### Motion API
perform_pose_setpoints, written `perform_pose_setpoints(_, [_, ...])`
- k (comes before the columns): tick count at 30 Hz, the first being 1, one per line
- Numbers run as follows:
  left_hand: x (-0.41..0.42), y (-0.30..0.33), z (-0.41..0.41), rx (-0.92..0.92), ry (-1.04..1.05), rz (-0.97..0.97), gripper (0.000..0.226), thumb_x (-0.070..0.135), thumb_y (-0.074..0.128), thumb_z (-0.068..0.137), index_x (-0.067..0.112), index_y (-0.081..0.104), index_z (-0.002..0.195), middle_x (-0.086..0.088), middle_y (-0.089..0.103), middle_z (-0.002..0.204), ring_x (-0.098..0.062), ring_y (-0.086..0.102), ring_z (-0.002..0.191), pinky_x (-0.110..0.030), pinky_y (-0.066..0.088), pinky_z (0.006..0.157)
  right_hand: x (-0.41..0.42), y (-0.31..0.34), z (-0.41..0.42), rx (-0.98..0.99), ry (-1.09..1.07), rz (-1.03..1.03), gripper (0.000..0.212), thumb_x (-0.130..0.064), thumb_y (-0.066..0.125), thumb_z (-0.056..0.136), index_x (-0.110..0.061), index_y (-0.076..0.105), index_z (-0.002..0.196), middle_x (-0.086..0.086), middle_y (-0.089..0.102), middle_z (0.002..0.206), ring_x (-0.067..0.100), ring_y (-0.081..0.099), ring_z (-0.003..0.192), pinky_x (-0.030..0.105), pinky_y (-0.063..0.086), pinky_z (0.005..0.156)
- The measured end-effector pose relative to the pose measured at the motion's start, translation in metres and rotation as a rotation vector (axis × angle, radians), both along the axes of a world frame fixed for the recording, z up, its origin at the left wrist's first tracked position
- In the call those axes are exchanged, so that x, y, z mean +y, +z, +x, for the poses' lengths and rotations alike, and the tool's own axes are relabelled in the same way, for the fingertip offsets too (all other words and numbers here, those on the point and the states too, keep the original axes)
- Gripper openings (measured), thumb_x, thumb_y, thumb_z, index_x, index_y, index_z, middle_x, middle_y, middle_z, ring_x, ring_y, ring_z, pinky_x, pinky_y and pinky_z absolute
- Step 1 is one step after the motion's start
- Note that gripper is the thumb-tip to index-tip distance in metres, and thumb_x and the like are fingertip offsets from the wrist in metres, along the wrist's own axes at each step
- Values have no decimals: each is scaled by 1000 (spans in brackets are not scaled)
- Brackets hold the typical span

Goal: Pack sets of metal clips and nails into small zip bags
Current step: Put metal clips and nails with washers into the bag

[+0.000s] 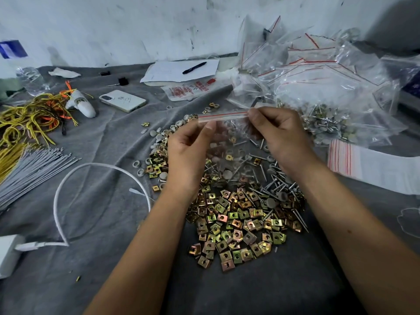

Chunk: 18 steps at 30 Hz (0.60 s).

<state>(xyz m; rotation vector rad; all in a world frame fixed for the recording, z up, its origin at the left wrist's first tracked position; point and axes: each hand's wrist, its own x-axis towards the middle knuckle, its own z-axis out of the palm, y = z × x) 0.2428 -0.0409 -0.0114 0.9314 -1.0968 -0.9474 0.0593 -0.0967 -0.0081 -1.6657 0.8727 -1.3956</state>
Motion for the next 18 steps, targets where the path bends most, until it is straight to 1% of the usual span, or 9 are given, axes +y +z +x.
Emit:
perform_pose_setpoints(2, [-1,-2,0,-19,42,19,22,17,60,105,13,77,93,-14,78,98,-26,73,85,-35,61,65,0,-1,-1,-11,-7,29,24,-32,66,100,-13,79,93,31,66,85,27,54,73,42,43,68])
perform_pose_setpoints(3, [-1,-2,0,-19,53,30,22,16,59,105,12,77,92,-14,77,96,-26,72,82,-35,60,64,0,-1,-1,-21,-11,31,22,-30,67,99,-14,79,93,28,67,85,26,55,73,41,44,68])
perform_pose_setpoints(5, [0,-1,1,-28,92,54,23,14,60,104,13,78,90,-11,77,90,-23,70,75,-38,61,64,1,1,-2,-36,-23,19,13,-26,71,97,-20,81,93,11,75,82,16,61,73,34,50,68])
perform_pose_setpoints(7, [1,-1,2,-92,166,47,20,15,61,104,14,77,92,-15,75,90,-25,69,75,-49,63,69,1,1,-2,-43,-44,-14,6,-21,76,92,-24,80,94,0,78,85,9,68,75,25,53,69])
perform_pose_setpoints(9, [1,-3,4,-311,291,-25,11,23,67,100,17,75,106,-12,73,99,-26,71,89,-54,62,78,0,2,-2,-18,-73,-75,7,-17,79,89,-22,80,93,-3,78,86,11,71,80,25,56,73])
perform_pose_setpoints(11, [3,-4,4,-629,444,-136,32,37,71,94,20,69,121,0,68,118,-20,63,111,-41,54,94,1,3,-1,56,-54,-146,6,-16,78,90,-18,79,95,-2,75,86,13,69,80,28,55,73])
perform_pose_setpoints(13, [2,-2,3,-848,545,-285,40,41,74,90,18,70,122,-1,62,125,-20,52,120,-29,41,100,3,3,2,142,-3,-202,8,-13,76,91,-10,79,97,5,72,89,22,68,81,33,56,69])
perform_pose_setpoints(15, [0,-3,2,-943,538,-372,28,34,78,90,16,75,113,-5,63,123,-23,50,121,-26,36,98,4,2,6,236,17,-264,8,-11,76,90,-7,79,97,7,69,91,26,67,82,43,55,67])
perform_pose_setpoints(18, [-3,-6,2,-981,479,-415,12,21,79,90,13,78,98,-4,68,111,-28,55,113,-30,38,91,5,2,9,302,14,-332,7,-11,78,89,-12,79,96,4,69,91,22,66,81,43,53,66])
